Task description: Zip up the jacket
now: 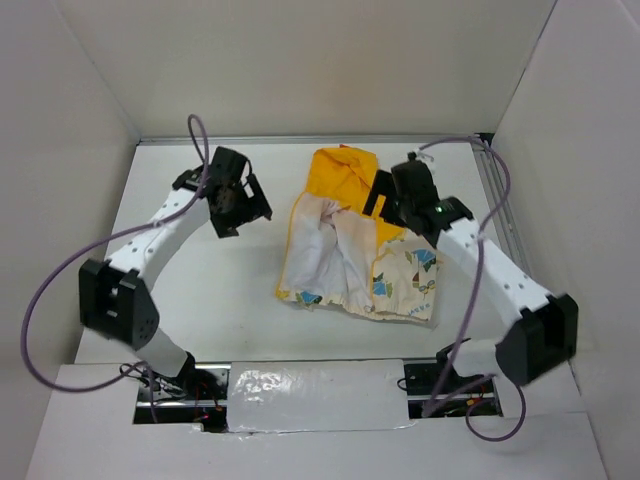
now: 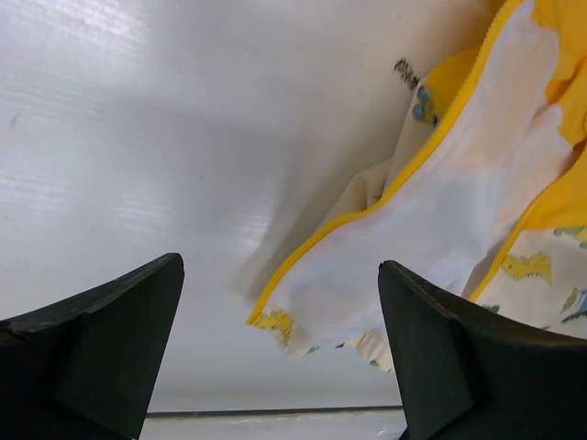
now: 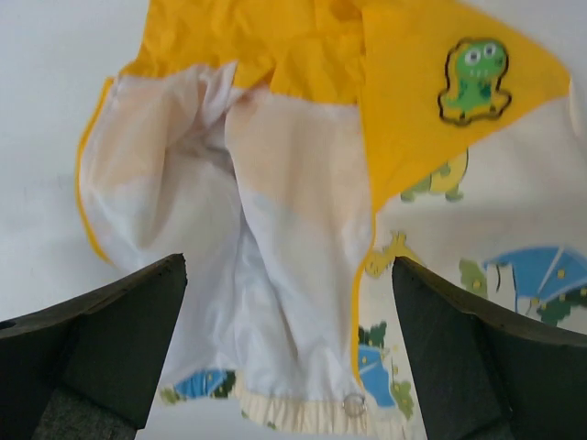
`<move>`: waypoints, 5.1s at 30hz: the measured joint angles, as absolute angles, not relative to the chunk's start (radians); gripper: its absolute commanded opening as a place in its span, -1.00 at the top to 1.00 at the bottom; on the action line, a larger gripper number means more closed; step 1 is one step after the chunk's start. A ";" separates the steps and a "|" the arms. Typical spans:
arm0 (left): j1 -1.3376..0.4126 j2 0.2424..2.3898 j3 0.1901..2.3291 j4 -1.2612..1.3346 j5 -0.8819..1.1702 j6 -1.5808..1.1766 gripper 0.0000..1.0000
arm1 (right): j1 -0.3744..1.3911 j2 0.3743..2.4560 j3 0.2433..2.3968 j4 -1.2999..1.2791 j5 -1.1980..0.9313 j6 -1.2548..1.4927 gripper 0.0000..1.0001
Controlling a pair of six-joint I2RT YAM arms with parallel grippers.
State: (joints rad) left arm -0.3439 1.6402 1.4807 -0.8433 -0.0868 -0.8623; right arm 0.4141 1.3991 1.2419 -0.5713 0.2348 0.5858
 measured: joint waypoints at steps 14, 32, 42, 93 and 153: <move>-0.387 1.466 1.037 -0.609 0.128 -0.791 -0.99 | 0.439 1.278 1.085 -0.556 0.194 0.617 -1.00; -0.512 1.661 0.933 -0.417 0.271 -0.772 1.00 | 0.410 1.047 0.842 -0.517 0.179 0.699 -0.99; -0.437 1.539 1.219 -0.854 -0.046 -0.956 1.00 | 0.389 0.999 0.783 -0.535 0.227 0.719 -0.99; -0.454 1.603 1.034 -0.487 0.371 -0.740 -0.27 | 0.676 2.150 2.015 -0.585 0.277 0.481 -0.72; -0.604 1.358 0.884 -0.440 0.357 -0.805 -0.99 | 0.624 1.353 0.678 -0.469 0.004 0.864 0.29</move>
State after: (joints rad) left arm -0.6041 1.3579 0.8837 -0.4397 0.3569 -0.8047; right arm 0.6243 1.3533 0.6781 -0.4690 0.0040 0.8639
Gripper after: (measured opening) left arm 0.993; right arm 0.505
